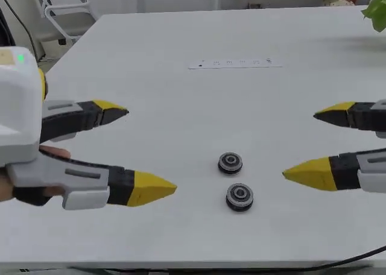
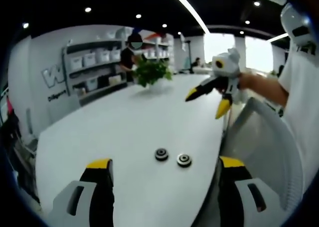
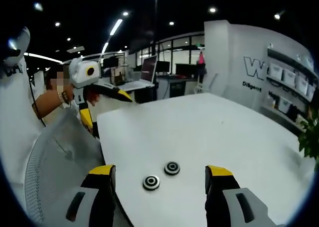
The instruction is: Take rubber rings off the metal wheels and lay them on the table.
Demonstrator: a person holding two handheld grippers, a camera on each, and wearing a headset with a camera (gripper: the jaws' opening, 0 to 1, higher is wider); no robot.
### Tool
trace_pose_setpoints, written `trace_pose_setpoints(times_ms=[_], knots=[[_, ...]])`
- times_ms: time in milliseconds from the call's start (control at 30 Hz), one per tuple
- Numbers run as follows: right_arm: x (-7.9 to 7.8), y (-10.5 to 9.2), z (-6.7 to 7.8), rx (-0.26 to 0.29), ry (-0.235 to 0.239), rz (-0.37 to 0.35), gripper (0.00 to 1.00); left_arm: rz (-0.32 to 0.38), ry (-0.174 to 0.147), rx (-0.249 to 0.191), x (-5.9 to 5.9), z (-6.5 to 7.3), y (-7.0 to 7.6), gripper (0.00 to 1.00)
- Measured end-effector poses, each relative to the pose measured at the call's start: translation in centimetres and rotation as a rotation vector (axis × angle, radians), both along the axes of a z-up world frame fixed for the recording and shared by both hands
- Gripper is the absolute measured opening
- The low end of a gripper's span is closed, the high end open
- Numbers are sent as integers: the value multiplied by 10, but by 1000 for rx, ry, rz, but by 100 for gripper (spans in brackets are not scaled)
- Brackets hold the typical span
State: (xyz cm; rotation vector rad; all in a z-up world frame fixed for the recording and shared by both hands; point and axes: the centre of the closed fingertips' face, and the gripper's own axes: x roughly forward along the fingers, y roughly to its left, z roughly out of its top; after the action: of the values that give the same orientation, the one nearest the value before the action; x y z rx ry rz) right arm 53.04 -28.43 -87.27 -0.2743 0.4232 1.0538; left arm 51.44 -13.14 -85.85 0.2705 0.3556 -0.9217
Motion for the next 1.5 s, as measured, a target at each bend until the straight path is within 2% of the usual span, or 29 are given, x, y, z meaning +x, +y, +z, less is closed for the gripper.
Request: trace_pose_setpoints(times_ms=[133,200,300,367,433,533,633,700,800,867,933,1000,1067,1133,1167,1233,1267,1300,1333,1400,1433,1500], knots=[[12,14,22,44,-41,15,73,-17,-35,-4,7,15,-10,88],[15,19,26,36,-54,26,72,-28,-50,0,10,20,-13,88],[19,31,32,-6,-92,69,72,-43,-76,-5,19,29,-17,87],[23,38,34,-14,-102,84,71,-53,-91,-6,25,35,-21,87],[25,43,34,-43,-118,107,68,-66,-101,-5,33,38,-23,86],[29,51,34,-43,-134,134,67,-92,-107,-2,37,39,-29,86],[33,56,31,-29,-125,153,65,-111,-104,4,43,36,-33,85],[36,58,28,-1,-113,160,63,-120,-104,-1,47,35,-37,85],[38,61,25,101,-67,159,61,-154,-95,-46,50,33,-50,83],[39,61,23,149,-41,153,59,-178,-74,-66,45,31,-61,80],[41,59,23,228,-21,143,56,-196,-72,-63,48,25,-68,77],[38,57,24,241,-24,138,55,-211,-72,-50,49,19,-74,76],[40,51,17,247,-19,126,52,-239,-59,-38,51,12,-80,75],[45,45,9,263,-2,97,50,-249,-53,-38,58,4,-84,73],[48,40,2,277,24,66,49,-252,-51,-46,54,2,-92,72],[50,34,-10,266,40,48,48,-238,-40,-75,57,-4,-98,70],[47,27,-27,182,70,51,47,-243,-30,-73,58,-12,-102,69],[47,24,-36,144,71,52,47,-243,-25,-75,58,-18,-104,68],[47,25,-44,139,85,53,46,-239,-22,-79,58,-25,-107,67],[40,26,-59,116,156,72,45,-228,-9,-89,56,-37,-111,66],[40,26,-63,98,148,80,45,-221,-4,-98,55,-41,-112,65],[36,27,-77,30,149,108,43,-224,29,-110,49,-51,-112,64]])
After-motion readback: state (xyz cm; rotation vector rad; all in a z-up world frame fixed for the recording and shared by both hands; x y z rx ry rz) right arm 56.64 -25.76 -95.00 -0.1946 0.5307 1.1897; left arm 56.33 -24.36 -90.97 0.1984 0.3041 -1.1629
